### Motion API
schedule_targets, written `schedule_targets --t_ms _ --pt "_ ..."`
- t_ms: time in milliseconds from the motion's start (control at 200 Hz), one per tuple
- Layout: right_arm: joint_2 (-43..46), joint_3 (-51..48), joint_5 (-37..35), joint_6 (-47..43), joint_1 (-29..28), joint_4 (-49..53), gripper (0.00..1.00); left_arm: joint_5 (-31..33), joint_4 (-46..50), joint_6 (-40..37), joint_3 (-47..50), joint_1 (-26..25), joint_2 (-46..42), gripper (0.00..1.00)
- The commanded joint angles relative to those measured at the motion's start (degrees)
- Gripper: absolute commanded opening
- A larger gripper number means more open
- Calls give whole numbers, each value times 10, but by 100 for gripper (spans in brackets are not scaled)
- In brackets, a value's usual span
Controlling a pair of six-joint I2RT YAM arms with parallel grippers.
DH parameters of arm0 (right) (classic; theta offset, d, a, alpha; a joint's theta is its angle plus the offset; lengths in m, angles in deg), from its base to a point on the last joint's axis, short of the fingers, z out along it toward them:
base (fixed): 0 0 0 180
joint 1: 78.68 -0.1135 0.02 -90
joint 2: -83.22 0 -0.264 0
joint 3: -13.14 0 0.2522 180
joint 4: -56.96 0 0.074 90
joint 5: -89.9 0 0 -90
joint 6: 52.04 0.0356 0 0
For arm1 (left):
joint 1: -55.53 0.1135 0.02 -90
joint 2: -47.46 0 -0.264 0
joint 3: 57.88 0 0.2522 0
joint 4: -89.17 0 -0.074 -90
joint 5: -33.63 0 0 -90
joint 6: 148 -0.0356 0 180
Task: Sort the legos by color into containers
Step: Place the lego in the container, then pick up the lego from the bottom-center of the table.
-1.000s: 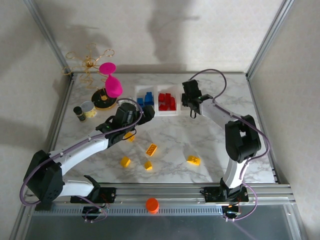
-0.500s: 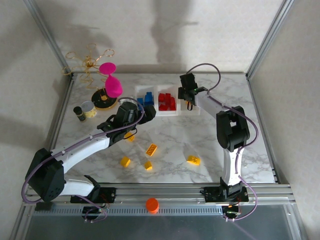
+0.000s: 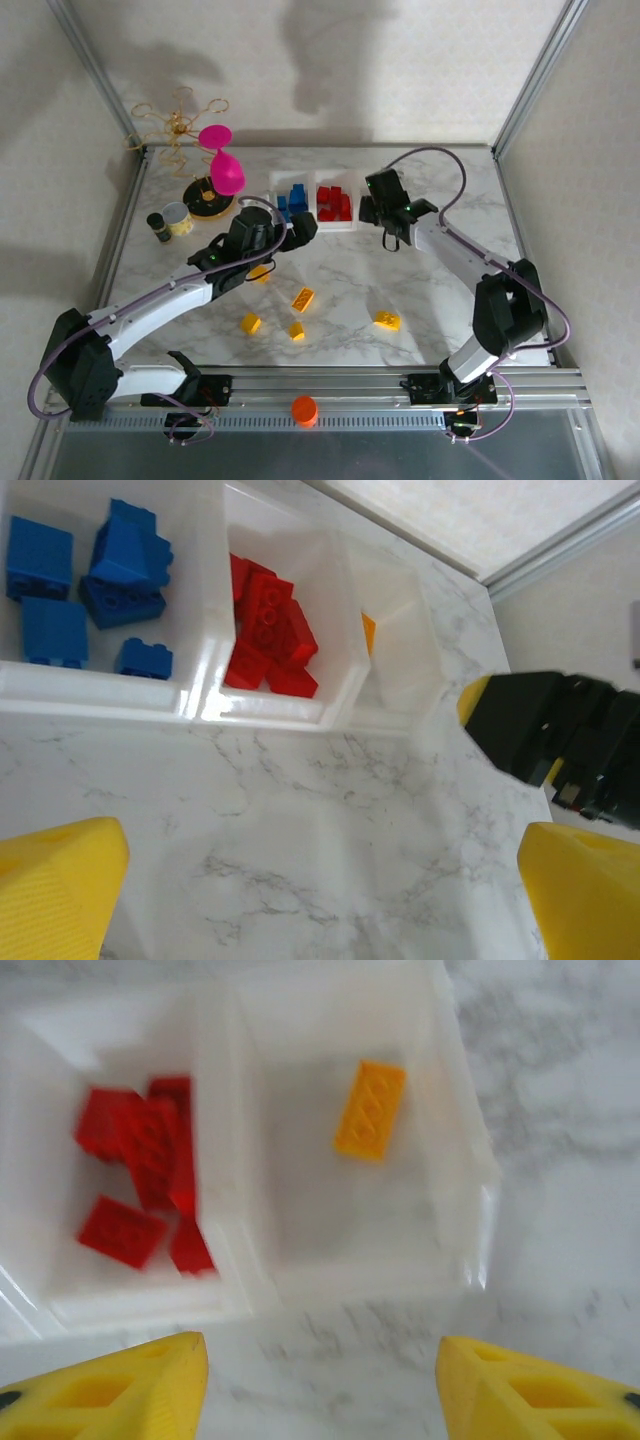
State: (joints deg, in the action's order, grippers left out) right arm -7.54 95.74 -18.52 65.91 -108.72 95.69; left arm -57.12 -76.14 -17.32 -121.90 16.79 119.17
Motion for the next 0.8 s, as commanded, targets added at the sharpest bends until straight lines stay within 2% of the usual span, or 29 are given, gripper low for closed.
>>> schedule_targets --t_ms 0,205,320,446,631,796 --pt "20 -34 0 59 -5 87 62 -11 9 3 -4 -23 -7 100" --pt "83 -87 -2 135 -70 166 68 6 12 10 30 -66 -26 100" --pt "128 -131 -33 198 -125 216 71 16 5 28 76 -73 -58 100" --pt "162 -182 -5 258 -167 258 73 19 1 50 129 -74 -104 100" --pt "188 -235 22 359 -258 297 76 -2 17 61 136 -74 -122 100" --pt "196 -276 51 389 -288 286 76 6 33 62 137 -75 -128 100"
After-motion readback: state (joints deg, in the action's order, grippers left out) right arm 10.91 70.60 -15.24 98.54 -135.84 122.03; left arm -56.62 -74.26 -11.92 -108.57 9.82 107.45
